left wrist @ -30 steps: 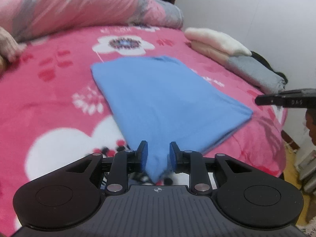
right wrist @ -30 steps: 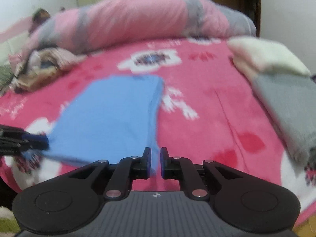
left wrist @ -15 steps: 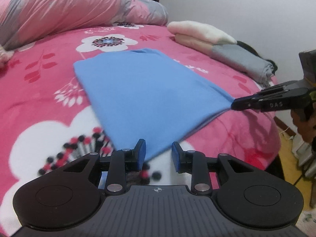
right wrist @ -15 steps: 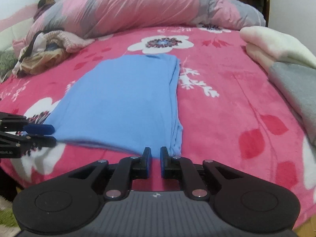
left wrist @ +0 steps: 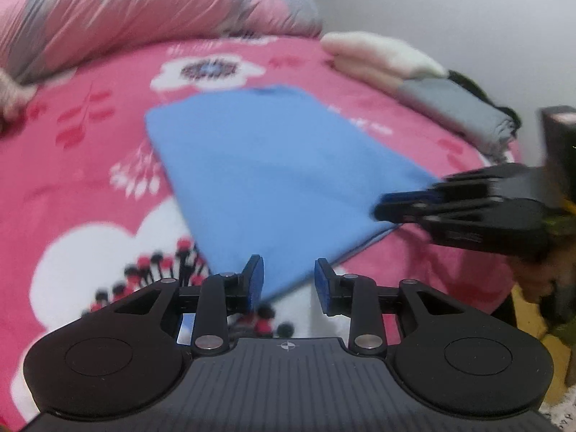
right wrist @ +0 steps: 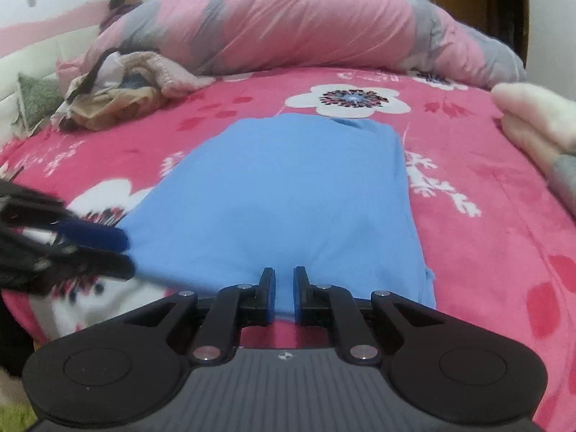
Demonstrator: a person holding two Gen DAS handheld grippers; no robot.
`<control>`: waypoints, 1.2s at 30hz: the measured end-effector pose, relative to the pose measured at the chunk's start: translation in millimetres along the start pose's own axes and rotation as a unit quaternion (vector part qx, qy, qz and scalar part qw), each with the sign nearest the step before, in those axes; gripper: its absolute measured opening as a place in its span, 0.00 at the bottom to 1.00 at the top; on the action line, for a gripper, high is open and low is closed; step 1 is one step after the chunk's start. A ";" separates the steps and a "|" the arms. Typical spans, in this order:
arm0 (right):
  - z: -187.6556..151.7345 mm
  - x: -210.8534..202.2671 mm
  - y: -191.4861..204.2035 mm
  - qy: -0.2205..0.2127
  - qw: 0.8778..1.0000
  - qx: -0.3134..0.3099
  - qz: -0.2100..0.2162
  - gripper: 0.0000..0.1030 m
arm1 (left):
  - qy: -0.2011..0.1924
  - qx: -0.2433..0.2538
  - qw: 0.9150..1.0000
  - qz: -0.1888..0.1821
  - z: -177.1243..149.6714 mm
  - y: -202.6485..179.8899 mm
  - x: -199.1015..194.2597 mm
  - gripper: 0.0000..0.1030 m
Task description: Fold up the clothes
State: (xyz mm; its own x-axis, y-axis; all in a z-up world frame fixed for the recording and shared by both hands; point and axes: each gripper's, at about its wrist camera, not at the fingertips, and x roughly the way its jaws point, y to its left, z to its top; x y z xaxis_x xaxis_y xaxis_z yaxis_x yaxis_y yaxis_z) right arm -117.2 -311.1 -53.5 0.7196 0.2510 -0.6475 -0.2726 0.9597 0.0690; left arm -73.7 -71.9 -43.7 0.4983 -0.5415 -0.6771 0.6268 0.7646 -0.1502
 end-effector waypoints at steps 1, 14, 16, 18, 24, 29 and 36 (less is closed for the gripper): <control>-0.2 -6.2 -1.4 0.003 1.000 0.003 0.002 0.10 | -0.001 -0.006 1.000 -0.001 -0.9 1.3 -1.8 0.30; 42.8 -3.3 -38.7 -0.047 0.995 0.084 -0.029 0.10 | -0.029 -0.051 0.995 0.085 50.2 6.8 9.6 0.52; 36.6 15.1 -40.8 -0.025 0.995 0.081 -0.044 0.10 | -0.027 -0.051 0.993 0.105 57.1 7.6 20.7 0.52; 26.0 25.6 -40.7 -0.014 0.995 0.078 -0.052 0.10 | -0.019 -0.054 0.992 0.115 60.2 9.0 32.7 0.52; 19.3 5.2 -43.6 0.009 0.996 0.073 -0.051 0.10 | 0.017 -0.061 0.990 0.124 50.9 12.8 54.5 0.52; 39.5 -11.1 -45.5 -0.007 0.996 0.071 -0.047 0.10 | 0.018 -0.075 0.989 0.123 51.4 14.0 51.8 0.53; 44.4 26.6 -44.7 0.006 0.997 0.072 -0.035 0.10 | 0.027 -0.088 0.988 0.124 56.8 16.3 52.7 0.55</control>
State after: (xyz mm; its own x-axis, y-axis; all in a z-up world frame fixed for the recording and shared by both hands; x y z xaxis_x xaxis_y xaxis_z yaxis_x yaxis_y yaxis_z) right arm -57.6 -341.7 -40.1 0.7253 0.1820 -0.6640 -0.1272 0.9833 0.1305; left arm -3.2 -107.8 -41.0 0.5872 -0.3148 -0.7457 0.3735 0.9227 -0.0954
